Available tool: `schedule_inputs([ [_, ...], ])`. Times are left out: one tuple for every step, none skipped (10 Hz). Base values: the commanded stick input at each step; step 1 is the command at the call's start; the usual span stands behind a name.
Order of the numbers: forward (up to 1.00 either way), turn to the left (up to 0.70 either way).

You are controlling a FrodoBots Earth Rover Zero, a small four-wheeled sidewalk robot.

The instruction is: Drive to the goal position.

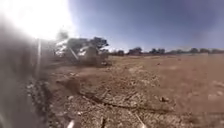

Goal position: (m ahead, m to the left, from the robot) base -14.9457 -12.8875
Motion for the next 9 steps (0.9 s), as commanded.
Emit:
schedule_inputs([
  [0.05, 0.0],
  [0.7, 0.0],
  [0.7, 0.0],
  [0.7, 0.0],
  [0.7, 0.0],
  [0.7, 0.0],
  [0.7, 0.0],
  [0.7, 0.0],
  [0.7, 0.0],
])
